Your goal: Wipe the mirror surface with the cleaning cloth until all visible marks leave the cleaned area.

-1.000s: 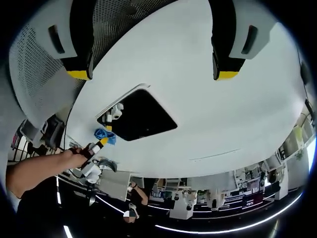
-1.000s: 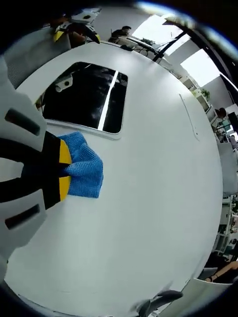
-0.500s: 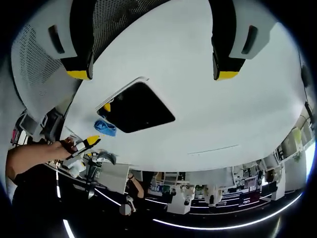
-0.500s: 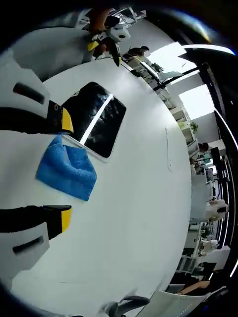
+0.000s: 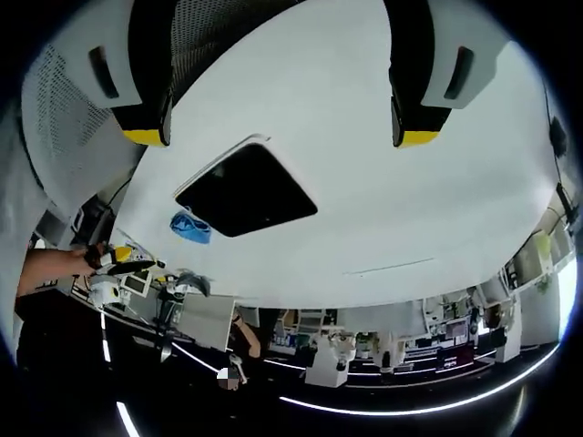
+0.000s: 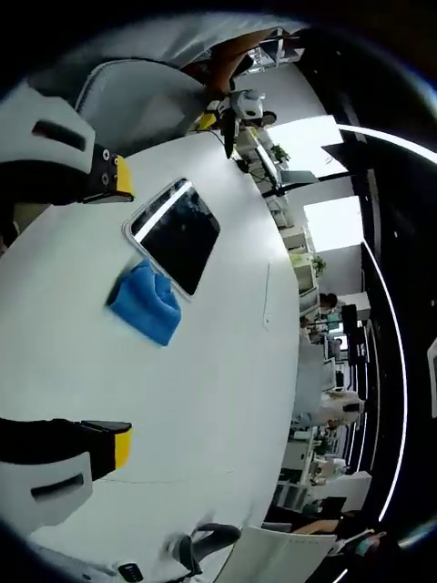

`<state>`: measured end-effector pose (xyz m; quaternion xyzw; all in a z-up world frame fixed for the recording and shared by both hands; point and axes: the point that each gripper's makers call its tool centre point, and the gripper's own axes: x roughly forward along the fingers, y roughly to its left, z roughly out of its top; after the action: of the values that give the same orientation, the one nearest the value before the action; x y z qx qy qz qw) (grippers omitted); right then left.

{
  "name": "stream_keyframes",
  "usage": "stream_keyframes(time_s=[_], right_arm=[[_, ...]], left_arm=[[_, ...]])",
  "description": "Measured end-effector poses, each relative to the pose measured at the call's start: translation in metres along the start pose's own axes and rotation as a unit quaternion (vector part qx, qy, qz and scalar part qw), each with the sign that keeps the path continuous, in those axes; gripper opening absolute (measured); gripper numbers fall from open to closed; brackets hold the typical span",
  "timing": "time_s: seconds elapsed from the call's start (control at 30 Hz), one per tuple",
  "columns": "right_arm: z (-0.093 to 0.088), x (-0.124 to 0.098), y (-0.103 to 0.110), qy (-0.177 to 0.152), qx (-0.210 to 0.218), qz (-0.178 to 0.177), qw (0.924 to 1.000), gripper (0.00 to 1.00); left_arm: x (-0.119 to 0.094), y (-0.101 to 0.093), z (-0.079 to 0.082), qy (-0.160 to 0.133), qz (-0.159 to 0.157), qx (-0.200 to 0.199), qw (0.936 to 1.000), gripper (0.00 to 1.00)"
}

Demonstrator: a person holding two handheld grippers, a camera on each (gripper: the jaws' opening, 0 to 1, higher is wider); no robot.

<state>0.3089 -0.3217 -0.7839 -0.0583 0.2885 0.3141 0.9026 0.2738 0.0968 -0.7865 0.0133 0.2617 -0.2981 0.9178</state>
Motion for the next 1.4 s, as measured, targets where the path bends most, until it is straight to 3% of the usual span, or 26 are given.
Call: stream_keyframes(time_s=[0.07,0.17,0.3,0.47,0.53,0.6,0.93,1.1,1.4], right_arm=[[-0.004,-0.002,0.004,0.002,-0.003,-0.005,1.0,0.98],[-0.01,0.002,0.009,0.006,0.01,-0.006,0.9999,0.98],[0.0,0.009,0.016,-0.013,0.029,0.001,0.9995,0.98],[0.0,0.018,0.017,-0.006,0.04,0.001,0.9992,0.99],[0.004,0.018,0.018,-0.023,0.029,0.001,0.9993,0.99],[0.007,0.018,0.019,-0.037,0.02,0.003,0.9991,0.99],[-0.005,0.009,0.006,-0.037,0.05,-0.013,0.998,0.99],[-0.005,0.003,0.009,-0.039,0.069,-0.017,0.9967,0.99],[-0.007,0.002,0.023,-0.035,0.047,-0.005,0.9982,0.98]], left_arm=[[-0.001,0.003,0.005,-0.008,0.007,-0.007,0.9999,0.99],[-0.002,0.007,-0.001,0.005,0.015,-0.004,0.9999,0.99],[0.001,0.002,-0.005,0.018,0.006,0.003,0.9998,0.99],[0.001,0.008,-0.007,0.02,0.011,-0.016,0.9996,0.99],[0.002,0.006,-0.007,0.019,0.011,-0.006,0.9997,0.99],[0.002,0.006,-0.007,0.019,0.011,-0.001,0.9998,0.99],[0.002,0.012,-0.011,0.033,0.024,0.001,0.9992,0.99],[0.001,0.014,-0.011,0.032,0.028,-0.004,0.9991,0.99],[0.0,0.012,-0.008,0.022,0.023,0.0,0.9995,0.99]])
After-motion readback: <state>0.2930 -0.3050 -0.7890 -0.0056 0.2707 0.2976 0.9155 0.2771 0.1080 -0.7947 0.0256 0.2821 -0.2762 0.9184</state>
